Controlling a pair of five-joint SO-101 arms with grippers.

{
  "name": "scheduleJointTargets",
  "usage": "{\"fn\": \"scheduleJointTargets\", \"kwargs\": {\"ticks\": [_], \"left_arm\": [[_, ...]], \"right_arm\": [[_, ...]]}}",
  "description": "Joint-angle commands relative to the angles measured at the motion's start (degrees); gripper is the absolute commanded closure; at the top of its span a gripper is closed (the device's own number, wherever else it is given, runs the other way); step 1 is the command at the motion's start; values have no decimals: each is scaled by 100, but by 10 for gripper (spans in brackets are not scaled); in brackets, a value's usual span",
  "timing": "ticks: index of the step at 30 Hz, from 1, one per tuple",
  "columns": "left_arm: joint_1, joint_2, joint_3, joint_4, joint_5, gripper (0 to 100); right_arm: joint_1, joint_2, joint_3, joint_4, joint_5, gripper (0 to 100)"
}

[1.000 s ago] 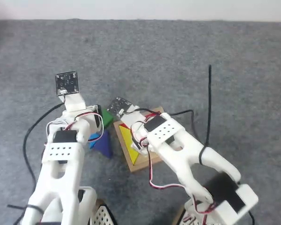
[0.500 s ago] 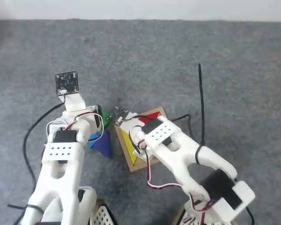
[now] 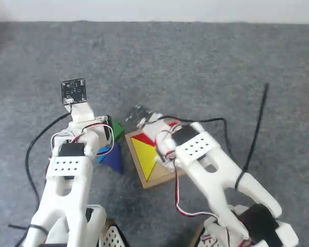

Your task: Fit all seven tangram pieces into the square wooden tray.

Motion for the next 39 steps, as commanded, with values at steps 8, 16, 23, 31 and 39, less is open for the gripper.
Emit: {"fn": "scheduleJointTargets", "kwargs": {"ticks": [8,16,23,31,39], "left_arm": [[18,9,-242,-123,53,877],[18,9,-242,-123,53,877],[18,18,-242,-123,53,877],[18,18,-242,-123,53,877],[18,18,-242,-123,53,877]], "right_arm": [[145,488,-35,-101,246,641],[-4,901,35,-127,563,641],[13,1473,-105,-479,510,641],[75,1842,-949,-470,-123,641],[936,2677,-1802,-470,-114,677]]}}
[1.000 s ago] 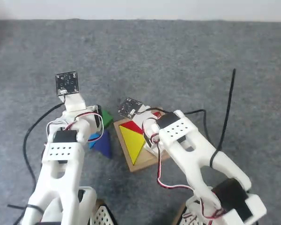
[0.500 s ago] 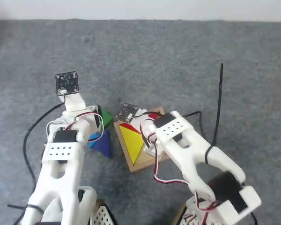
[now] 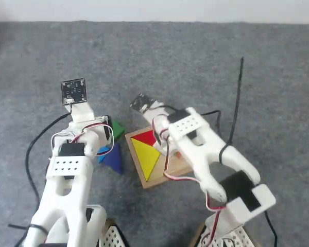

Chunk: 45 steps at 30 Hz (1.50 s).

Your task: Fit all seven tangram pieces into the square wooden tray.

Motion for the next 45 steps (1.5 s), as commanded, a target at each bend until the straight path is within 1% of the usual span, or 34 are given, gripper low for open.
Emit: {"fn": "scheduleJointTargets", "kwargs": {"ticks": [1,6,9,15,18,21,24,26,27,30,33,35,41,45], "left_arm": [[18,0,-242,-123,53,877],[18,0,-242,-123,53,877],[18,0,-242,-123,53,877],[18,0,-242,-132,53,877],[-26,0,-242,-132,53,877],[-105,-26,-259,-132,53,877],[-571,0,-523,-88,53,877],[-1020,9,-708,35,62,877],[-1125,9,-769,123,62,877],[-1152,9,-831,246,70,877],[-1143,9,-831,237,70,877],[-1143,9,-831,237,70,877],[-1143,9,-822,141,70,877],[-1143,9,-813,149,70,877]], "right_arm": [[444,356,-457,-101,-26,682],[444,444,-730,-101,-35,630],[435,374,-782,-101,-44,623],[382,-488,-818,-101,-299,623],[136,-1033,-721,-75,-510,623],[-347,-1446,-536,-101,-589,623],[-919,-1508,-501,-145,-484,623],[-1068,-1420,-501,-127,-404,623],[-998,-1385,-475,-92,-387,623],[-374,-1279,-369,13,-281,623],[242,-1314,-105,13,-26,623],[505,-1270,97,4,158,623],[576,-1235,695,-444,360,625],[593,-787,730,-567,475,625]]}}
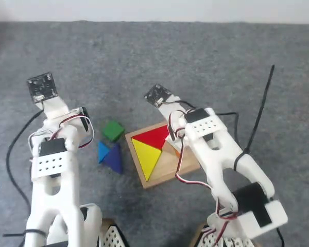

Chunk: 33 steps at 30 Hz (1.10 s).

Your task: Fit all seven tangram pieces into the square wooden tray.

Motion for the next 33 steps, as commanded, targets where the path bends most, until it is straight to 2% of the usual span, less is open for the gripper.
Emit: {"fn": "scheduleJointTargets", "kwargs": {"ticks": [1,4,20,26,29,33], "left_arm": [[-26,0,-242,-79,53,877],[-26,0,-207,-88,53,877],[62,0,-189,-88,44,877],[-79,0,-224,-97,62,877],[-176,0,-233,-105,79,877],[-484,0,-400,-97,97,877]], "right_arm": [[101,374,-53,-233,123,625],[110,840,-105,-488,114,625],[110,1631,-1371,-365,114,625],[101,1253,-1415,-365,62,625],[66,743,-1415,-365,-193,625],[-303,75,-1380,-215,-387,625]]}}
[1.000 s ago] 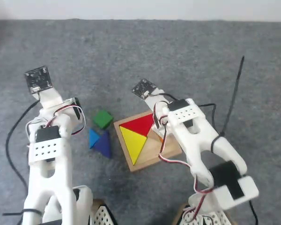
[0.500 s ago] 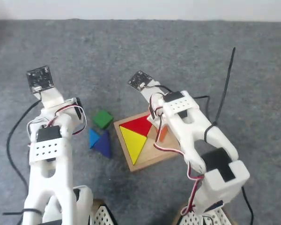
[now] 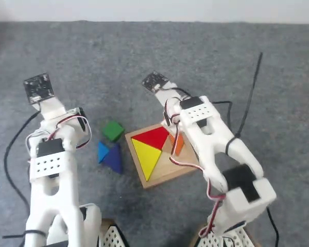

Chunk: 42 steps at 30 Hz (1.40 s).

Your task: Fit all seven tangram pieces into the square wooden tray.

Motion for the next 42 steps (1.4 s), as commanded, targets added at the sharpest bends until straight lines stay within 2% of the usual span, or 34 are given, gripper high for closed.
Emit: {"fn": "scheduleJointTargets", "kwargs": {"ticks": [1,6,10,17,26,38,42], "left_arm": [[-387,0,-409,-97,176,877],[-791,9,-620,-18,220,876],[-1020,176,-1059,492,220,876],[-1626,1881,-2897,1811,105,811],[-2576,3560,-4857,2690,88,805],[-2532,3965,-4998,2620,79,805],[-2523,3965,-4989,2620,79,805]], "right_arm": [[-426,-725,-79,163,-220,624],[-1200,-673,-273,145,-334,623],[-1727,-136,-659,163,-360,623],[-1930,716,-1600,189,-352,623],[-2510,1947,-3138,840,-325,623],[-2615,4681,-6699,2589,-369,628],[-2615,5455,-7982,3327,-440,726]]}}
